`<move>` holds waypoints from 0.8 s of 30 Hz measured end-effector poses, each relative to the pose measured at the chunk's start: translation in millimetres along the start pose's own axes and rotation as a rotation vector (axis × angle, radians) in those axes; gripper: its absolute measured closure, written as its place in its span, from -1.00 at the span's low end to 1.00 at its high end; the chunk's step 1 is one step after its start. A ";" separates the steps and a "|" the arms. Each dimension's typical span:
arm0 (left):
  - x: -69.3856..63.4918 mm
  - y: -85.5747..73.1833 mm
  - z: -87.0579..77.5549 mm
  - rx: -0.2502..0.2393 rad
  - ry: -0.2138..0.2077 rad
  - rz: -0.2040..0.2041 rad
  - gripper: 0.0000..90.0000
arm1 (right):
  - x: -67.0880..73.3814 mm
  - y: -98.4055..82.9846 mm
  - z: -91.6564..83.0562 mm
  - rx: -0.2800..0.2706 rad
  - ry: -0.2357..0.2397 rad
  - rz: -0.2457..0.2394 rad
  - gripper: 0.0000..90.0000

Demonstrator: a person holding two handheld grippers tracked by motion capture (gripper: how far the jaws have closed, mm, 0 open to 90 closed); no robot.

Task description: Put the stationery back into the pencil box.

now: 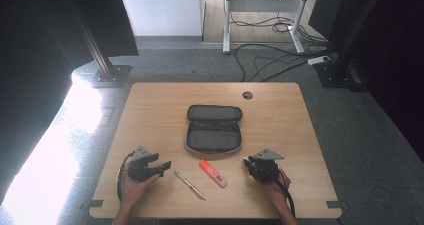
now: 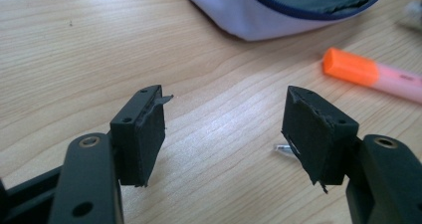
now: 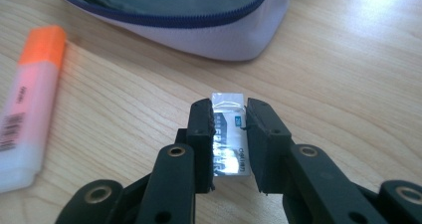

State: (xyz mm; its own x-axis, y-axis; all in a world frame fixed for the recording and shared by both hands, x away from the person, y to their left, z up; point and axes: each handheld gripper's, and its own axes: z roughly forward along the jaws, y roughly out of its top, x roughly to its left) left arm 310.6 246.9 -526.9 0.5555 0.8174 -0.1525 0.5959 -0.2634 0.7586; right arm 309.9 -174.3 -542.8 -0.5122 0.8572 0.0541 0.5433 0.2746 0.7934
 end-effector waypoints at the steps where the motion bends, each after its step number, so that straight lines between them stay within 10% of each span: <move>1: -0.2 -0.1 0.3 0.003 0.006 0.002 -0.25 | -1.2 0.9 -2.8 -0.011 0.010 0.001 0.62; 24: 8.9 11.2 8.3 -0.018 0.020 -0.033 -0.24 | -2.1 23.6 -25.7 -0.124 0.088 -0.022 0.62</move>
State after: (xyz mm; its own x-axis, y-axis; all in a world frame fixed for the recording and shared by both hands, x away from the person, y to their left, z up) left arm 327.0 247.0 -525.1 0.5235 0.8359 -0.1651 0.6031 -0.2267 0.7648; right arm 306.8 -180.8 -508.6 -0.5822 0.8087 0.0841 0.4473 0.2322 0.8637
